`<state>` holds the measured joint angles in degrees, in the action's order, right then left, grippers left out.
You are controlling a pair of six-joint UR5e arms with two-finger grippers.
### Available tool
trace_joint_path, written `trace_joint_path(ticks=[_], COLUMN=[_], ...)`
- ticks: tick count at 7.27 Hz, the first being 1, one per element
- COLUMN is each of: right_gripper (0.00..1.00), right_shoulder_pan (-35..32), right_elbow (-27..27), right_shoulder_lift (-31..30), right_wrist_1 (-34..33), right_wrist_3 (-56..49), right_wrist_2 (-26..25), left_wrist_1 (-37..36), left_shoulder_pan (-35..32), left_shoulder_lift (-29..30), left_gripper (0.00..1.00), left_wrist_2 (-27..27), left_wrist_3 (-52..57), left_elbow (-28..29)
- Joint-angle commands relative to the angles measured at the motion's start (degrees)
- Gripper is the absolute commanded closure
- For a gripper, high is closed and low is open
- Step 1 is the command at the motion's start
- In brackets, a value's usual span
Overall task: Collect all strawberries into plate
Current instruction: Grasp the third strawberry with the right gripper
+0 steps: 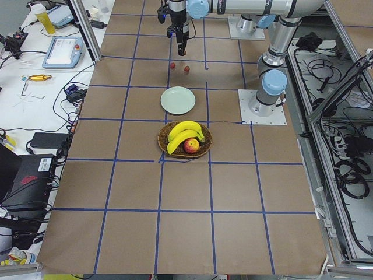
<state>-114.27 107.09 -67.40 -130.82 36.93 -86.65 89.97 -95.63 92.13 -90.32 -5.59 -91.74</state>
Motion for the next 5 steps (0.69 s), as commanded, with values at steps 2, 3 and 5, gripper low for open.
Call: trace_joint_path(ticks=[2,3,5], right_gripper=[0.95,0.95,0.95], right_shoulder_pan=[-6.2,-6.2,-6.2], right_elbow=[-1.9,-4.8,-7.0], right_shoulder_lift=[-0.2,1.4,5.9], right_wrist_1=[-2.3,-2.6,-6.7], right_wrist_3=[1.3,2.3,5.1], right_wrist_2=[10.9,11.1,10.8], left_wrist_1=[0.9,1.1,1.5], left_shoulder_pan=[0.6,0.7,0.6], left_shoulder_lift=[-0.6,-0.8,-0.9], left_gripper=[0.0,0.0,0.0], left_wrist_2=[0.5,0.5,0.4], left_wrist_3=[0.5,0.7,0.6], left_elbow=[0.7,0.7,0.6])
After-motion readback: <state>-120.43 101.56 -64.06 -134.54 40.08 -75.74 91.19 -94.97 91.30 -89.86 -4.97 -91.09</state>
